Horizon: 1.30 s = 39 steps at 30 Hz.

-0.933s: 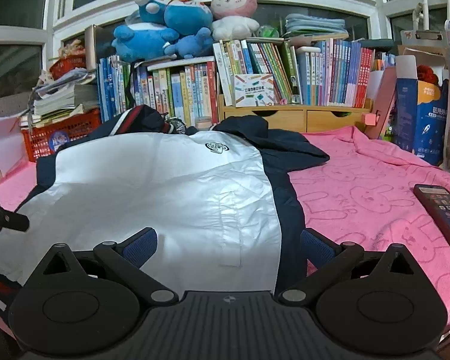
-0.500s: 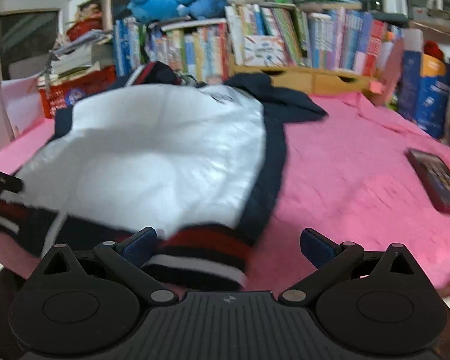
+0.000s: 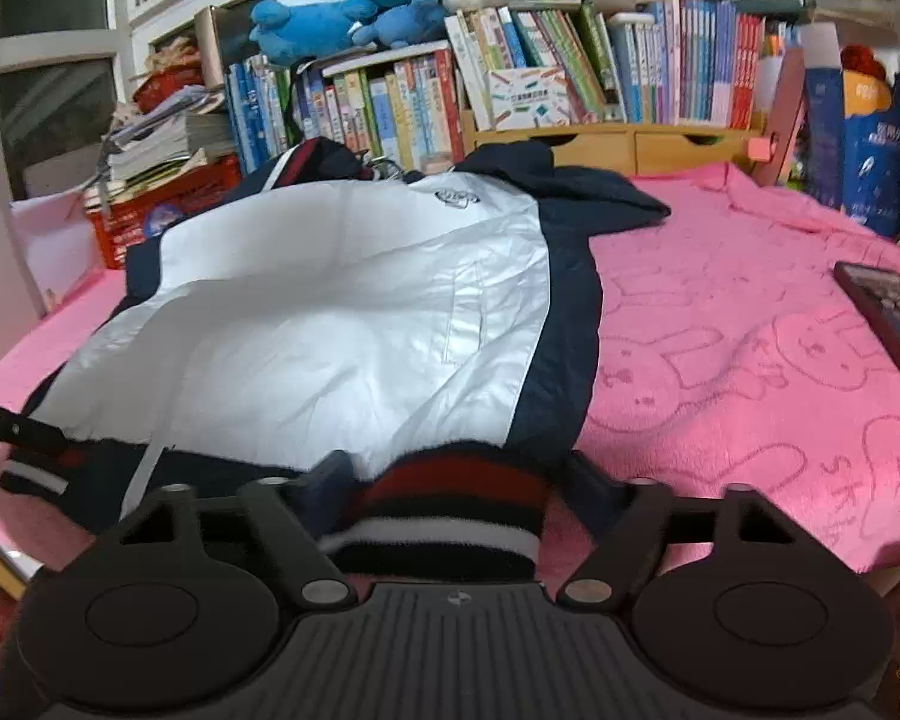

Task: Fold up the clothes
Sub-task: 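Grasp the striped cuff of a navy sleeve with the right gripper, then lift the held sleeve and carry it across the jacket body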

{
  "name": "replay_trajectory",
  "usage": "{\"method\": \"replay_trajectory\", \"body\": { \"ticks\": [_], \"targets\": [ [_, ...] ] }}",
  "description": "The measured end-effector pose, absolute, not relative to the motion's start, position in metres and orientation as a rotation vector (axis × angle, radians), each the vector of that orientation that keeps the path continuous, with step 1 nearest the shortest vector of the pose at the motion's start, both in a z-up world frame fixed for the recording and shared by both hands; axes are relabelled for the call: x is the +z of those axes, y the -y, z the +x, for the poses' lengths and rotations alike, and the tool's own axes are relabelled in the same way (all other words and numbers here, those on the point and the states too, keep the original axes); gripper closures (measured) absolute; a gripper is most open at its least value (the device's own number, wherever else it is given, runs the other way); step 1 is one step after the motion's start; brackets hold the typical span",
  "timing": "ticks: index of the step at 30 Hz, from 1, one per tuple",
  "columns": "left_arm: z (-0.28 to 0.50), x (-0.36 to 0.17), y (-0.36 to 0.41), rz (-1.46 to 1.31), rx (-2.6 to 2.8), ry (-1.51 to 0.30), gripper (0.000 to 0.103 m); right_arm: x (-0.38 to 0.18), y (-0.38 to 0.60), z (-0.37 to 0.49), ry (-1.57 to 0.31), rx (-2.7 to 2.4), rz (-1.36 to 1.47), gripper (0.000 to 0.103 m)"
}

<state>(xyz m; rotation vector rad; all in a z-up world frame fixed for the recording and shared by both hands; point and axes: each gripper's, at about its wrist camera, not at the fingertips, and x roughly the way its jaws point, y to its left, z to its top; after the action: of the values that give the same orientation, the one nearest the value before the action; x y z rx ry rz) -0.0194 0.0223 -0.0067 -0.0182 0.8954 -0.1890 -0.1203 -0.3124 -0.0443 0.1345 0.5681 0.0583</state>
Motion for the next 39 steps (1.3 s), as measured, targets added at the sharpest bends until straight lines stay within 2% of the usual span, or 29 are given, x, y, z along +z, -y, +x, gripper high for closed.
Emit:
{"method": "replay_trajectory", "body": {
  "ticks": [1,2,3,4,5,6,10,15,19,20,21,22,23,24,27,32,36,39],
  "targets": [
    [-0.019,-0.007,-0.02,-0.023,-0.197,-0.876,0.003,-0.044,0.31,-0.119,-0.564,0.046,0.127,0.048],
    [-0.018,-0.005,-0.019,-0.04,-0.219,-0.858,0.016,-0.041,0.308,-0.119,-0.561,0.037,0.118,0.058],
    [-0.02,-0.002,-0.021,-0.067,-0.25,-0.843,0.035,-0.037,0.307,-0.12,-0.557,0.035,0.108,0.07],
    [-0.022,0.002,-0.023,-0.088,-0.278,-0.829,0.042,-0.032,0.308,-0.123,-0.552,0.041,0.101,0.075],
    [-0.025,0.007,-0.027,-0.099,-0.299,-0.819,0.059,-0.026,0.31,-0.125,-0.549,0.049,0.099,0.082],
    [-0.028,0.012,-0.031,-0.107,-0.323,-0.812,0.066,-0.02,0.312,-0.129,-0.548,0.058,0.101,0.086],
    [-0.048,0.024,-0.039,-0.069,-0.471,-0.854,0.073,0.006,0.321,-0.15,-0.576,0.107,0.029,0.088],
    [-0.076,0.006,-0.034,0.132,-0.537,-0.982,0.07,0.003,0.32,-0.164,-0.779,0.187,-0.128,0.085],
    [-0.09,0.011,-0.038,0.262,-0.592,-0.999,0.061,-0.002,0.312,-0.166,-0.858,0.186,-0.256,0.073],
    [-0.093,0.017,-0.04,0.296,-0.599,-0.98,0.052,0.003,0.311,-0.169,-0.839,0.185,-0.287,0.061],
    [-0.095,0.028,-0.043,0.317,-0.586,-0.935,0.036,0.009,0.311,-0.172,-0.804,0.18,-0.317,0.047],
    [-0.092,0.039,-0.046,0.332,-0.558,-0.886,0.025,0.019,0.313,-0.173,-0.762,0.172,-0.338,0.039],
    [-0.089,0.049,-0.049,0.347,-0.523,-0.836,0.012,0.029,0.316,-0.173,-0.716,0.165,-0.352,0.027],
    [-0.083,0.058,-0.052,0.363,-0.473,-0.784,0.009,0.04,0.319,-0.172,-0.666,0.156,-0.358,0.019],
    [-0.056,0.073,-0.049,0.379,-0.357,-0.65,0.005,0.063,0.326,-0.148,-0.531,0.116,-0.339,0.01],
    [0.01,0.06,-0.027,0.253,-0.267,-0.561,0.004,0.057,0.327,-0.054,-0.44,0.032,-0.33,0.01],
    [0.069,0.03,-0.018,0.101,-0.198,-0.648,0.004,0.048,0.325,0.049,-0.441,-0.037,-0.274,0.011],
    [0.088,-0.001,-0.021,0.145,-0.095,-0.738,0.004,0.036,0.319,0.128,-0.468,-0.066,-0.265,0.012]
  ]
}}
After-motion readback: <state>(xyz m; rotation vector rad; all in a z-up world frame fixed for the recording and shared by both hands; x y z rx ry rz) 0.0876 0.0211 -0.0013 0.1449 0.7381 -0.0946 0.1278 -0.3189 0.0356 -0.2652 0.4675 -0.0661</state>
